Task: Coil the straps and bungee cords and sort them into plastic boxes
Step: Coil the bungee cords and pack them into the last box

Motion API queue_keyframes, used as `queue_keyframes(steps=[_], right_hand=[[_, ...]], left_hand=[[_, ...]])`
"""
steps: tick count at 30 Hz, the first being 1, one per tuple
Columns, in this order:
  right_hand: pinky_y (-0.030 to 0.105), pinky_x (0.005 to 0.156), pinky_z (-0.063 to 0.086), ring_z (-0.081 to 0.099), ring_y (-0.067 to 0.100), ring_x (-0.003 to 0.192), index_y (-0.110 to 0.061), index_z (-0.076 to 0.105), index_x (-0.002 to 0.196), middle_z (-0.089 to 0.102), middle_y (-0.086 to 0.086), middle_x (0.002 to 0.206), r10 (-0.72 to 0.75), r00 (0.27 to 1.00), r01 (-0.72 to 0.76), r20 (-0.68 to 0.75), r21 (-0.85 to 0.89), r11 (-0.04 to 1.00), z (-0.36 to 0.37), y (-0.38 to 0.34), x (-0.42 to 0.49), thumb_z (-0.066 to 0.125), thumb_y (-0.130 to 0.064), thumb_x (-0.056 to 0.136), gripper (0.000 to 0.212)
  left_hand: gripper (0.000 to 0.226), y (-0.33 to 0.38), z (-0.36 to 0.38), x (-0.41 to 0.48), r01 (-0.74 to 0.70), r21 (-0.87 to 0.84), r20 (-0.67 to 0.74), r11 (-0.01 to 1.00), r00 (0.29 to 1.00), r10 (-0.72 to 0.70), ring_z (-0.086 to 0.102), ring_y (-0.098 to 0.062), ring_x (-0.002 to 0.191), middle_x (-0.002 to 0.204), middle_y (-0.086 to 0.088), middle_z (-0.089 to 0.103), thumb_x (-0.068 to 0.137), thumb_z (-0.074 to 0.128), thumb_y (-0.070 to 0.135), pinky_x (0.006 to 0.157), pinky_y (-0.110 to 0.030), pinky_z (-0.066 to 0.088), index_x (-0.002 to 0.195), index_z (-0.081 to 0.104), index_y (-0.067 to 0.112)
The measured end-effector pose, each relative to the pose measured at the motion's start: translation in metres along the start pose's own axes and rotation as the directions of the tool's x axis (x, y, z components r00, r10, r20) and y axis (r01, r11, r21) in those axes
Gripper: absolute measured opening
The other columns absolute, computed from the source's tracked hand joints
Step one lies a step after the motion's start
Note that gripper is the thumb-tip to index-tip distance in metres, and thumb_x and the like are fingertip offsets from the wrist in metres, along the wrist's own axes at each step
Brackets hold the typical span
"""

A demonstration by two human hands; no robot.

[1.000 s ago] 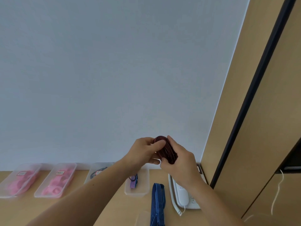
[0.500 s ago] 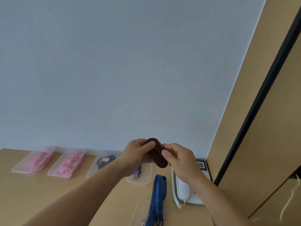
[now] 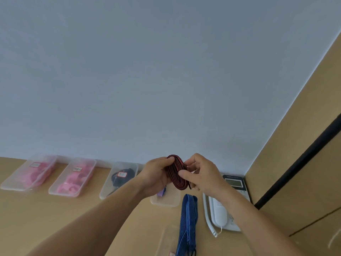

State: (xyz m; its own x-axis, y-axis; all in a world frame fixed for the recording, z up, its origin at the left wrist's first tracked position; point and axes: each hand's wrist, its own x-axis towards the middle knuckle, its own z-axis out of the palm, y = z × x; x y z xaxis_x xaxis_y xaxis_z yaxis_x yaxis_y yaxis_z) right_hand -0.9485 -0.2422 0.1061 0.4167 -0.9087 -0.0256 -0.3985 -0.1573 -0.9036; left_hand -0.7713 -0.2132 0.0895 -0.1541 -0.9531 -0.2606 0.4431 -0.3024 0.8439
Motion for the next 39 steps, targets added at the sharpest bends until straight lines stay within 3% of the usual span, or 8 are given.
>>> queue_keyframes(steps=[5,8,11,13,18,23,30,39], right_hand=[[0.024,0.04,0.042,0.054,0.018,0.04,-0.014,0.056,0.086,0.066,-0.002,0.06,0.12,0.984,-0.113,-0.131,0.059,0.992,0.032,0.009,0.038,0.079,-0.013,0.076,0.025],[0.024,0.04,0.043,0.056,0.014,0.039,-0.017,0.057,0.082,0.066,-0.003,0.057,0.202,0.952,-0.203,-0.23,0.016,0.979,0.057,0.026,0.058,0.078,-0.015,0.073,0.023],[0.026,0.043,0.047,0.059,0.011,0.043,-0.019,0.056,0.08,0.069,0.001,0.063,0.28,0.901,-0.317,-0.332,-0.063,0.946,0.072,0.048,0.073,0.076,-0.018,0.072,0.021],[0.032,0.05,0.053,0.062,0.015,0.052,-0.02,0.055,0.081,0.068,0.001,0.067,0.313,0.873,-0.377,-0.374,-0.11,0.92,0.08,0.061,0.08,0.075,-0.021,0.073,0.021],[0.033,0.06,0.05,0.062,0.014,0.068,-0.019,0.051,0.088,0.062,-0.004,0.074,0.34,0.862,-0.463,-0.377,-0.31,0.83,0.102,0.085,0.095,0.07,-0.025,0.078,0.022],[0.027,0.052,0.041,0.059,0.016,0.069,-0.018,0.049,0.093,0.061,-0.003,0.077,0.35,0.865,-0.485,-0.359,-0.426,0.764,0.115,0.101,0.106,0.066,-0.023,0.082,0.021],[0.029,0.061,0.04,0.064,0.026,0.092,-0.015,0.049,0.114,0.063,0.005,0.107,0.294,0.922,-0.388,-0.254,-0.619,0.683,0.134,0.119,0.115,0.06,-0.023,0.088,0.03],[0.034,0.063,0.043,0.062,0.029,0.094,-0.016,0.047,0.115,0.061,0.007,0.11,0.224,0.969,-0.223,-0.106,-0.765,0.604,0.131,0.131,0.107,0.055,-0.024,0.093,0.025]], left_hand=[[0.037,-0.007,-0.037,0.047,0.094,0.02,0.0,0.995,0.996,-0.094,0.063,-0.034,0.103,0.111,-0.025,0.066,0.1,0.04,0.023,0.095,-0.048,0.047,0.111,0.062,-0.005],[0.044,-0.009,-0.064,0.065,0.05,0.359,-0.059,0.932,0.998,-0.031,0.056,-0.021,0.109,0.118,-0.01,0.061,0.087,0.048,0.036,0.098,-0.038,0.042,0.119,0.061,0.009],[0.057,-0.02,-0.103,0.078,-0.062,0.917,0.03,0.394,0.996,0.086,0.041,-0.014,0.136,0.149,0.005,0.042,0.098,0.047,0.033,0.107,-0.023,0.031,0.151,0.034,0.017],[0.059,-0.032,-0.126,0.086,-0.204,0.979,0.205,-0.027,0.978,0.048,0.019,-0.016,0.15,0.16,0.001,0.028,0.098,0.045,0.028,0.116,-0.029,0.023,0.153,0.029,0.015],[0.068,-0.066,-0.142,0.101,-0.373,0.841,0.342,-0.392,0.928,-0.149,-0.003,-0.02,0.153,0.164,-0.004,0.018,0.095,0.035,0.039,0.122,-0.038,0.011,0.154,0.024,0.01],[0.063,-0.082,-0.152,0.11,-0.38,0.817,0.364,-0.434,0.923,-0.122,0.0,-0.022,0.153,0.164,-0.003,0.017,0.094,0.036,0.035,0.123,-0.039,0.01,0.152,0.03,0.01],[0.074,-0.083,-0.153,0.109,-0.385,0.876,0.398,-0.291,0.917,-0.014,0.017,-0.019,0.15,0.15,0.002,0.04,0.081,0.013,0.046,0.119,-0.031,0.021,0.129,0.059,0.013],[0.045,-0.076,-0.149,0.105,-0.371,0.871,0.398,-0.322,0.917,0.018,0.051,-0.021,0.132,0.127,0.002,0.063,0.084,0.044,0.04,0.098,-0.035,0.049,0.108,0.072,0.015]])
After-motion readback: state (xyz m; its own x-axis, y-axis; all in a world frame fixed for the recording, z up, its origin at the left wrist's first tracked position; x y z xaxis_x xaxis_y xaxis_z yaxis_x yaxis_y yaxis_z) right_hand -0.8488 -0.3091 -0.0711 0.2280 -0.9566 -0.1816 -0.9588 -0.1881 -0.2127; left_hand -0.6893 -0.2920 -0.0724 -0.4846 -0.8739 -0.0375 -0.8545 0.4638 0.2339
